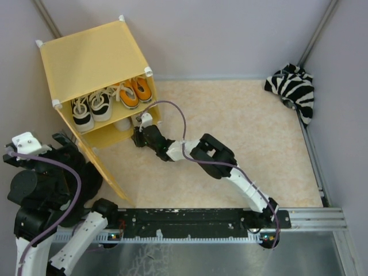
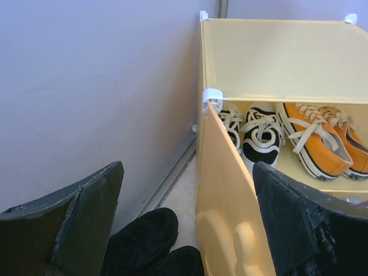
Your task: Place and organize the shoes in the shoe cabinet
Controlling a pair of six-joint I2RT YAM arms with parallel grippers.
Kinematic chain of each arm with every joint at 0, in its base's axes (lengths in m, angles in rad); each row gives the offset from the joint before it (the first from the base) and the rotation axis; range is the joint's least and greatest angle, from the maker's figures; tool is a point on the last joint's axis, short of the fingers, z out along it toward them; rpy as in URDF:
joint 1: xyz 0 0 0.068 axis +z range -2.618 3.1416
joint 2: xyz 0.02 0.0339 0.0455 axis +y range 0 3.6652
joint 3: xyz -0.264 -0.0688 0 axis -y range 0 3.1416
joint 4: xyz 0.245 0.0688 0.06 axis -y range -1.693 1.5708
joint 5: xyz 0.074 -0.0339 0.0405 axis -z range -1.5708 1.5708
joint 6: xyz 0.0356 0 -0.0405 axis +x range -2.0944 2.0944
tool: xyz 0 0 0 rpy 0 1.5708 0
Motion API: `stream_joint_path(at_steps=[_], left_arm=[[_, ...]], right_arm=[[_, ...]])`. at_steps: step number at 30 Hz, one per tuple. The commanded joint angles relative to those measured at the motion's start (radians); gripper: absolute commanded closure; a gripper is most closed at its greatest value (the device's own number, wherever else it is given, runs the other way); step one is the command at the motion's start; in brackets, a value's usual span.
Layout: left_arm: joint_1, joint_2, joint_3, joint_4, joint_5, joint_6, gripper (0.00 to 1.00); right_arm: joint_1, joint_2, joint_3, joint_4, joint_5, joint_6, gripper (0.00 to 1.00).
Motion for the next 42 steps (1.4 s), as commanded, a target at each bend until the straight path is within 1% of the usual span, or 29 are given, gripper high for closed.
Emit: stream_joint_path(at_steps=[1, 4, 6, 10, 13, 18, 21, 23, 24, 27, 29, 32, 33, 36, 39, 42], left_arm=[[-0.006, 0.012, 0.004, 0.033, -0.065, -0.011, 0.01], [-0.007, 0.003, 0.001, 0.005, -0.110, -0.017, 0.01], [-0.007, -0.003, -0.007, -0.020, -0.142, -0.021, 0.01], [-0.010, -0.005, -0.028, -0.076, -0.196, -0.031, 0.01], [-0.016, -0.008, -0.041, -0.088, -0.243, -0.028, 0.01], [-0.023, -0.043, -0.040, -0.093, -0.282, -0.089, 0.02], [-0.029, -0.058, -0.052, -0.165, -0.285, -0.139, 0.03], [-0.036, -0.061, -0.046, -0.242, -0.279, -0.218, 0.03], [-0.039, -0.060, -0.035, -0.314, -0.269, -0.266, 0.03], [-0.049, -0.028, 0.023, -0.504, -0.206, -0.428, 0.06], [-0.051, -0.004, 0.066, -0.561, -0.156, -0.462, 0.09], [-0.052, 0.024, 0.097, -0.624, -0.074, -0.529, 0.10], [-0.052, 0.030, 0.091, -0.625, -0.034, -0.544, 0.11], [-0.052, 0.054, 0.044, -0.588, 0.027, -0.562, 0.11], [-0.052, 0.086, -0.003, -0.484, 0.086, -0.526, 0.11], [-0.052, 0.120, -0.047, -0.358, 0.118, -0.495, 0.09]], right_arm=[[0.014, -0.251, -0.136, 0.105, -0.017, 0.045, 0.67], [0.034, -0.331, -0.199, 0.072, -0.041, 0.042, 0.61], [0.040, -0.370, -0.215, 0.033, -0.064, 0.031, 0.60], [0.045, -0.419, -0.184, -0.111, -0.079, -0.011, 0.56], [0.045, -0.446, -0.154, -0.178, -0.096, -0.057, 0.55], [0.045, -0.459, -0.136, -0.225, -0.078, -0.087, 0.55], [0.044, -0.473, -0.156, -0.255, -0.035, -0.073, 0.55], [0.043, -0.486, -0.162, -0.295, -0.016, -0.071, 0.55], [0.044, -0.496, -0.168, -0.333, 0.002, -0.071, 0.55], [0.042, -0.559, -0.245, -0.370, 0.113, -0.067, 0.54], [0.030, -0.622, -0.322, -0.373, 0.185, -0.057, 0.52], [-0.026, -0.739, -0.453, -0.380, 0.226, -0.008, 0.51], [-0.046, -0.775, -0.495, -0.384, 0.245, 0.000, 0.51], [-0.110, -0.889, -0.583, -0.431, 0.265, 0.005, 0.48], [-0.176, -0.972, -0.595, -0.527, 0.212, -0.016, 0.43], [-0.238, -1.035, -0.589, -0.610, 0.125, -0.024, 0.41]])
